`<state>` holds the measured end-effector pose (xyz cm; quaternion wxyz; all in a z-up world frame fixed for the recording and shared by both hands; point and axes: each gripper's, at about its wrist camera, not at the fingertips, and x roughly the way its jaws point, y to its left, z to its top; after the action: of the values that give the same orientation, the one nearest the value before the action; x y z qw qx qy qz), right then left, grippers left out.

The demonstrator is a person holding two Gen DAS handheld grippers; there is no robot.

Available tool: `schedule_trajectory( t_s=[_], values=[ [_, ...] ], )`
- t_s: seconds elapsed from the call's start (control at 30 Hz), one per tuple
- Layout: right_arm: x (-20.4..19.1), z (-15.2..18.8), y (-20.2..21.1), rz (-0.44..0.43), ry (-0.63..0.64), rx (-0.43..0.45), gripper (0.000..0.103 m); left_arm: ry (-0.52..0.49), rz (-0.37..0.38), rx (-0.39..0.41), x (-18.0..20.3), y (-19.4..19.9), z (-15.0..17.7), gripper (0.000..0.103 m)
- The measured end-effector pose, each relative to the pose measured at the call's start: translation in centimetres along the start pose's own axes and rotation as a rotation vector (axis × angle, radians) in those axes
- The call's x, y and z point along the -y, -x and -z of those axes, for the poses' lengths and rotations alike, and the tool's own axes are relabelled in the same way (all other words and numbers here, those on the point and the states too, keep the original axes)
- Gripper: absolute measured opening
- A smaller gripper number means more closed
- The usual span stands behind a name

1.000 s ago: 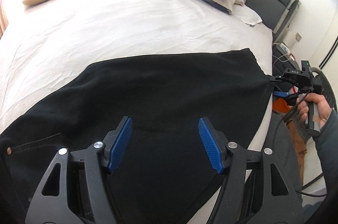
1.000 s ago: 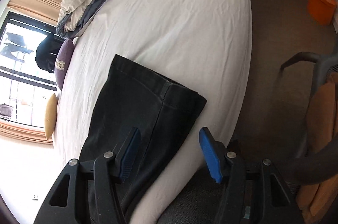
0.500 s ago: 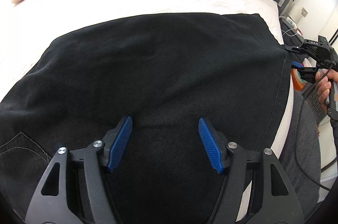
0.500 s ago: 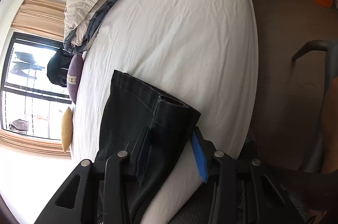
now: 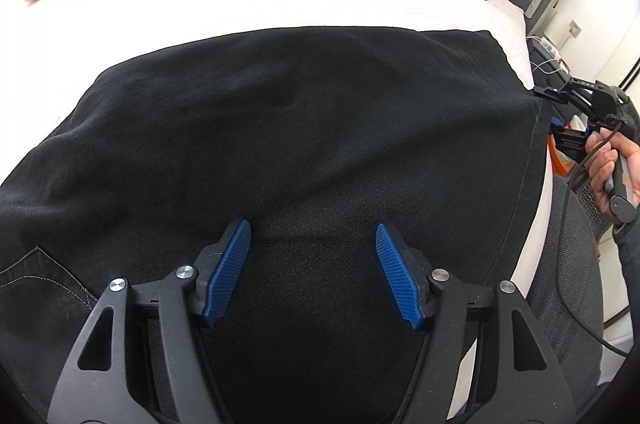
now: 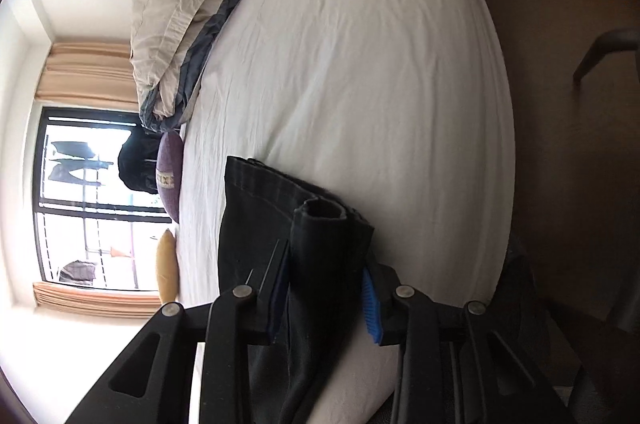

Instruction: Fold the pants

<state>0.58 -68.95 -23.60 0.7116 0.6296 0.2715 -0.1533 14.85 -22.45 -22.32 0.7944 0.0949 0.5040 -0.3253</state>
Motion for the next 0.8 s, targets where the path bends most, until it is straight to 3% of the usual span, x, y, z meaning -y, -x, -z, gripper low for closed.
schedule_trajectory(
  t_s=[0.23, 0.27, 0.3, 0.5, 0.7, 0.8],
  values=[
    [1.0, -0.6, -0.9, -0.073, -0.018, -0.005, 0.029, 0.0, -0.001, 0.0, -0.1, 0.3, 0.2, 0.064],
    [0.9, -0.5, -0.9, -0.091, -0.015, -0.007, 0.026, 0.001, -0.001, 0.0, -0.1, 0.3, 0.2, 0.064],
    [0.7, -0.4, -0.9, -0.099, -0.006, -0.012, 0.014, 0.001, -0.002, 0.0, -0.1, 0.3, 0.2, 0.064],
    [-0.5, -0.2, -0.6, -0.052, 0.043, 0.008, 0.012, 0.02, 0.002, -0.018, -0.2, 0.3, 0.0, 0.064],
    [-4.7, 1.0, 0.3, 0.029, 0.196, 0.059, 0.011, 0.047, 0.021, -0.031, -0.5, 0.1, -0.1, 0.063],
    [-10.3, 4.0, 0.4, 0.074, 0.444, 0.059, 0.011, 0.06, 0.031, -0.027, -0.6, 0.1, -0.1, 0.063]
  ],
)
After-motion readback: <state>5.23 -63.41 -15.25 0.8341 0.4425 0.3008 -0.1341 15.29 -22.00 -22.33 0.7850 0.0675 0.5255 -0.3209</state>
